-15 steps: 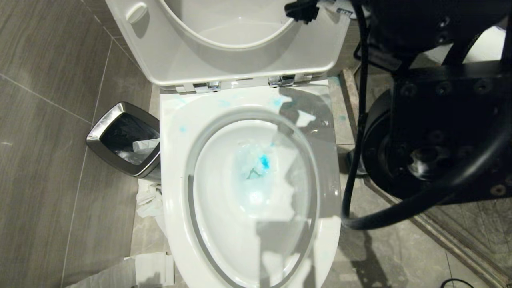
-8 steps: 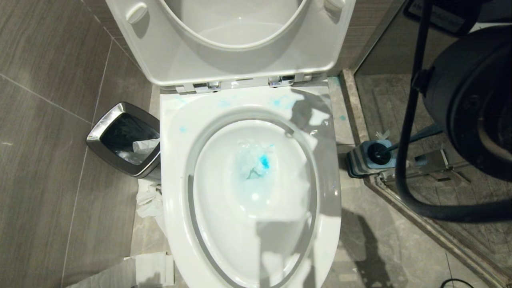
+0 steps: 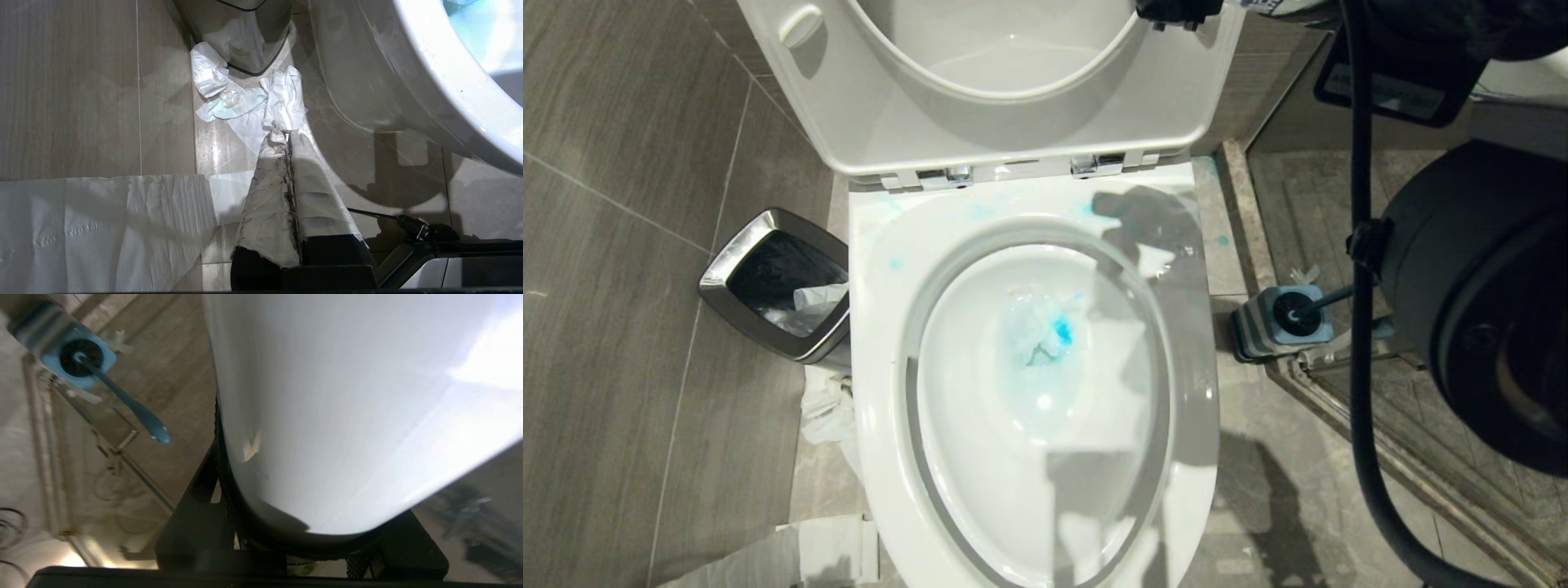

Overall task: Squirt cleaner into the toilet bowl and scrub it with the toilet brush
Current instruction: Pour in the cleaning agent

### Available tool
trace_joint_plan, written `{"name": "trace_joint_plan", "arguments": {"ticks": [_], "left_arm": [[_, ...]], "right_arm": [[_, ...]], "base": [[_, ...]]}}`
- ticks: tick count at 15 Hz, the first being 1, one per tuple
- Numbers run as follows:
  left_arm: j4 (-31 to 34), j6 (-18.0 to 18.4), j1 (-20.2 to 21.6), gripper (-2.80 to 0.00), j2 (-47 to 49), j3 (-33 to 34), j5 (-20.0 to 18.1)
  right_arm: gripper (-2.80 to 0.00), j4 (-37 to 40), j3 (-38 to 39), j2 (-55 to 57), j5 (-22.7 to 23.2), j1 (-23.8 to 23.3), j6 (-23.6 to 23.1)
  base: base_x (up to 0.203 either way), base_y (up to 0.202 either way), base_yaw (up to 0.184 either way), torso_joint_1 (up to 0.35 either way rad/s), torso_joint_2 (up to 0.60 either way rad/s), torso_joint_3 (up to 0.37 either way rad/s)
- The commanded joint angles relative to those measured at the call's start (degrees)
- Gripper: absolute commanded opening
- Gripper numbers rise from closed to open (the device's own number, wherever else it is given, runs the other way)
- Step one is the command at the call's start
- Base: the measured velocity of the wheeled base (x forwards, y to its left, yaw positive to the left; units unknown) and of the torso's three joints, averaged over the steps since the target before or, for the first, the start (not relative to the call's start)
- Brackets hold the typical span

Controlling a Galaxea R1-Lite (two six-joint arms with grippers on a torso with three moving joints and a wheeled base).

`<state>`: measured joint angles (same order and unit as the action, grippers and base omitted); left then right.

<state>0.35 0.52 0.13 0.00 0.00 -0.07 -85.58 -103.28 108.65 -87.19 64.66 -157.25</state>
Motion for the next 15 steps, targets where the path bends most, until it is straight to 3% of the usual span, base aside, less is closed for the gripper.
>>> {"name": "trace_joint_plan", "arguments": {"ticks": [1, 7, 9, 12, 15], "left_arm": [[0.00, 0.01, 0.04, -2.80, 0.09, 0.00, 0.04], [0.00, 0.01, 0.02, -2.80, 0.09, 0.00, -0.01], [0.00, 0.01, 0.04, -2.80, 0.09, 0.00, -0.01], [0.00, 0.01, 0.04, -2.80, 0.09, 0.00, 0.03], [0.00, 0.01, -0.04, -2.80, 0.09, 0.00, -0.01]], "right_arm": [[-2.80, 6.10, -0.86, 0.55, -0.48, 0.11, -0.89], [-2.80, 20.75, -4.79, 9.12, -0.48, -0.91, -0.89], [-2.80, 15.83, -9.06, 13.08, -0.48, -1.52, -0.89], [-2.80, -1.87, -9.98, 14.44, -0.48, -4.43, -0.89], [-2.80, -2.08, -10.77, 8.95, -0.48, -4.74, -0.89]], "base": [[0.000, 0.000, 0.000, 0.000, 0.00, 0.000], [0.000, 0.000, 0.000, 0.000, 0.00, 0.000], [0.000, 0.000, 0.000, 0.000, 0.00, 0.000], [0.000, 0.000, 0.000, 0.000, 0.00, 0.000], [0.000, 0.000, 0.000, 0.000, 0.00, 0.000]]}}
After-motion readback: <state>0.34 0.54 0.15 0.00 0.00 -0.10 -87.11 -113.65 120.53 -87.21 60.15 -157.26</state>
